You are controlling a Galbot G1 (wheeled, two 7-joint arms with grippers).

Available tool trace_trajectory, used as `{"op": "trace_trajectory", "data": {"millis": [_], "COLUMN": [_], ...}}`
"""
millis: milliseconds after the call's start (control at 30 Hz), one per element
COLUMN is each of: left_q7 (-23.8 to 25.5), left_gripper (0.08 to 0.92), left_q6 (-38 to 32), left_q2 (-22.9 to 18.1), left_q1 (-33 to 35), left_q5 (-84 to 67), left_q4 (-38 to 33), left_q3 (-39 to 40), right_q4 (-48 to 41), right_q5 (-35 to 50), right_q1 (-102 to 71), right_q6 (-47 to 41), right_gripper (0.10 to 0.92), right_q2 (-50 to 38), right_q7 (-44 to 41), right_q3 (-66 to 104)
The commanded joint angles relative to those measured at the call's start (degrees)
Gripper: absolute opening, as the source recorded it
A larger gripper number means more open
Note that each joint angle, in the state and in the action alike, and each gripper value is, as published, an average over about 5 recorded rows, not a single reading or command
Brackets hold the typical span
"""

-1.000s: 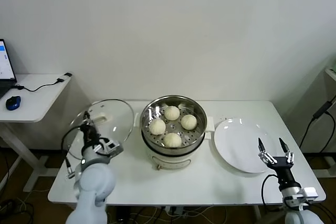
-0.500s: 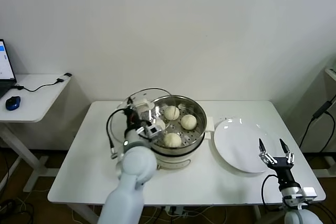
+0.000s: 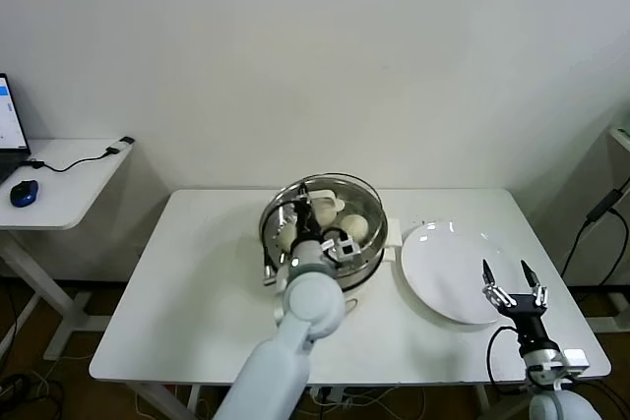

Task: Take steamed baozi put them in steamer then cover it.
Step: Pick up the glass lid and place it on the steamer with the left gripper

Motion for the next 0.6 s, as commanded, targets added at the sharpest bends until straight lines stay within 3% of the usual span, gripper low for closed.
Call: {"op": "trace_trajectory", "data": {"millis": [33,600], "left_q7": [-0.64,-1.69], "left_gripper": [0.165,0.165], "left_q6": [1.46,1.28], "left_q2": [-2.85,-2.85], "left_q1": [-2.69,-2.42], "left_q5": [0.89,4.84], "left_q4": [4.93,6.22], "left_q3": [4.50,3.89], "right_q4": [-0.44,-0.85], "right_q5": [-0.13,-0.23], "right_q1": [0.34,0.26], "right_q6": [0.08,0.43], "right_gripper": [0.823,0.823], "right_q2": [0.11,0.30], "right_q7": [0.02,-0.02], "right_q3": [-0.34,-0.26]}}
